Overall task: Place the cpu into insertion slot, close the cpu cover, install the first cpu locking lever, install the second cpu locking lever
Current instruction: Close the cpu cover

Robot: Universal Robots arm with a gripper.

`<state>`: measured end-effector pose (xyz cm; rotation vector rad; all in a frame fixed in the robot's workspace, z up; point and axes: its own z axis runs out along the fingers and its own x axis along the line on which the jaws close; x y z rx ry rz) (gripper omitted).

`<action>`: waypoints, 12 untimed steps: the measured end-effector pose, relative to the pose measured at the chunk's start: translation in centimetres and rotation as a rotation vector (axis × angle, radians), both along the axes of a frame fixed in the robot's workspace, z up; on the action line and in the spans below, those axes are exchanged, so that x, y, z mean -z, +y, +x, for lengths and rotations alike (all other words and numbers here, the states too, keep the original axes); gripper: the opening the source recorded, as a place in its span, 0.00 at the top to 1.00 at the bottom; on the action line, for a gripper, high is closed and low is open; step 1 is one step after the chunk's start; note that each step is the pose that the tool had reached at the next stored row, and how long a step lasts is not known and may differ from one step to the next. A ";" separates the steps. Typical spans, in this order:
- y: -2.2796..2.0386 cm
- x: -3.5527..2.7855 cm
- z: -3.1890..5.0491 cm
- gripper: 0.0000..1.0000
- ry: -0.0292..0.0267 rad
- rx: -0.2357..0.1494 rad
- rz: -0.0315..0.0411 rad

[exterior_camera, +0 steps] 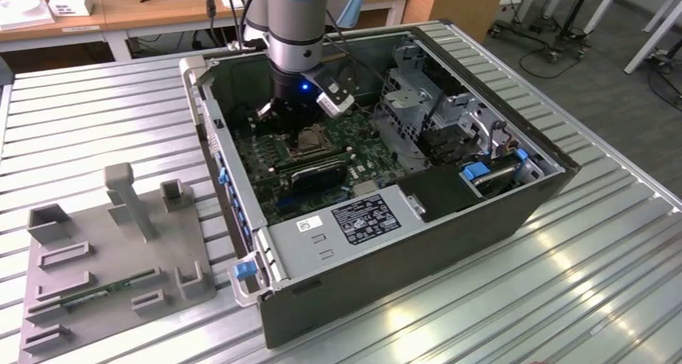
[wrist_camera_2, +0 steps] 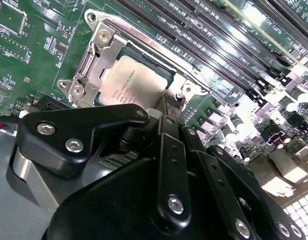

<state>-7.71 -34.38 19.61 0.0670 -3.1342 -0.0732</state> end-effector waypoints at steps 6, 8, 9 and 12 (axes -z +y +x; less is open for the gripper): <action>0.00 0.03 0.00 0.89 0.0002 0.038 -0.0003; 0.00 0.04 -0.01 0.89 0.0000 0.038 -0.0001; 0.00 0.04 -0.01 0.89 -0.0001 0.039 0.0000; 0.00 0.04 -0.04 0.89 -0.0002 0.038 0.0000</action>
